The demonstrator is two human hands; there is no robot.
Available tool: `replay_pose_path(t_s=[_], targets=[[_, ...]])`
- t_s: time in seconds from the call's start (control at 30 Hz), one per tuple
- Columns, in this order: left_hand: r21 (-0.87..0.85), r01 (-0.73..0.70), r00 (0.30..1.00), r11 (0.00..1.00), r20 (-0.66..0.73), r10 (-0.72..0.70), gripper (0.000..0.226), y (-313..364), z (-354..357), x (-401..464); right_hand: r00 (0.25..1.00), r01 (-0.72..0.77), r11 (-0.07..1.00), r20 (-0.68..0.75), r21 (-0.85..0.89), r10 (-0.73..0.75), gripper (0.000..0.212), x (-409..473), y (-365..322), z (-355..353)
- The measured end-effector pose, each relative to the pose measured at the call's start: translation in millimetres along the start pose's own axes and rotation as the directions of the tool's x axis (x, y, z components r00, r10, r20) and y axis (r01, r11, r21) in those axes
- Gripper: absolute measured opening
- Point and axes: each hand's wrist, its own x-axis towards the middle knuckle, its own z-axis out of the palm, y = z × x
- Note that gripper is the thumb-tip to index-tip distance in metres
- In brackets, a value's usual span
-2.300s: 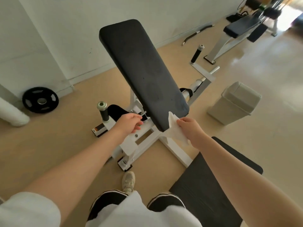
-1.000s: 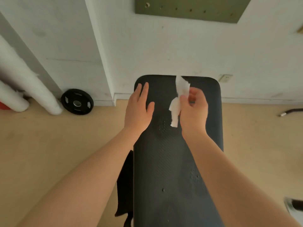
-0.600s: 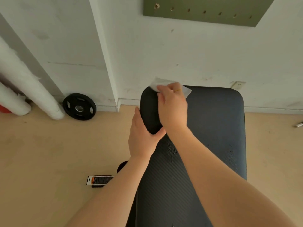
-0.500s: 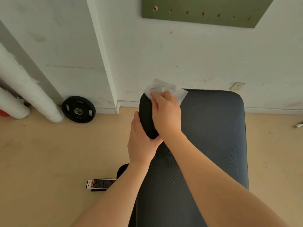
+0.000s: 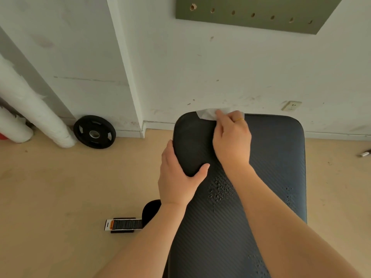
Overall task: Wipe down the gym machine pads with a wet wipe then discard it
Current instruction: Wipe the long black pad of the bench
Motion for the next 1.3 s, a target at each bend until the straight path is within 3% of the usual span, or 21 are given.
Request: replay_pose_path(t_s=[0.13,0.27,0.33,0.4,0.53,0.67,0.77,0.97,1.03,1.1,1.2,1.3], targets=[[0.007,-0.005,1.000,1.000,0.018,0.005,0.101,0.5,-1.1,0.9,0.997,0.040,0.999,0.072,0.013,-0.041,0.033,-8.7,-21.2,7.9],[0.068,0.046,0.990,0.997,0.128,-0.055,0.083,-2.8,-2.5,5.0,0.957,0.225,0.974,0.184,0.026,-0.226,0.025,-22.6,-47.9,23.5],[0.091,0.031,0.992,0.995,0.116,-0.041,0.079,-5.0,-2.6,5.0,0.937,0.282,0.960,0.216,0.003,-0.276,0.019,-29.1,-50.3,27.7],[0.050,0.036,0.993,0.998,0.110,-0.042,0.086,-3.6,-2.2,4.4,0.934,0.276,0.961,0.242,-0.019,-0.264,0.031,-26.5,-41.5,23.1],[0.011,-0.003,0.999,1.000,0.048,0.002,0.099,-1.0,-4.1,2.4,0.996,0.064,0.983,0.073,-0.169,-0.053,0.034,-9.9,2.2,-1.6],[0.013,-0.012,1.000,1.000,0.026,0.012,0.097,-3.6,-0.9,2.3,0.975,-0.222,0.969,-0.019,-0.107,0.221,0.028,-9.5,24.3,-21.6],[0.016,-0.010,1.000,1.000,0.024,0.009,0.098,-2.0,-0.8,3.0,0.987,-0.163,0.983,-0.010,-0.083,0.163,0.027,-11.3,1.4,-10.8],[-0.016,0.051,0.996,0.999,0.077,-0.050,0.089,-1.9,-2.7,4.0,0.964,0.109,0.993,0.237,0.048,-0.117,0.024,-21.1,-52.1,16.8],[-0.020,0.034,0.998,0.999,0.062,-0.032,0.093,-2.6,-2.6,3.0,0.949,0.145,0.989,0.286,-0.017,-0.134,0.022,-17.2,-47.0,12.2],[0.005,-0.007,0.999,1.000,0.035,0.006,0.098,-1.9,-1.8,1.8,0.972,0.178,0.969,0.184,-0.171,-0.146,0.012,-10.5,-22.7,1.4],[0.042,-0.014,1.000,0.999,0.012,0.013,0.098,-2.7,0.3,2.0,0.980,0.199,0.943,0.038,-0.266,-0.196,0.002,-5.2,29.2,-14.6],[0.070,-0.027,1.000,0.997,-0.001,0.027,0.097,-3.9,2.0,3.6,0.997,0.052,0.973,-0.039,-0.224,-0.062,0.009,4.5,62.8,-29.8]])
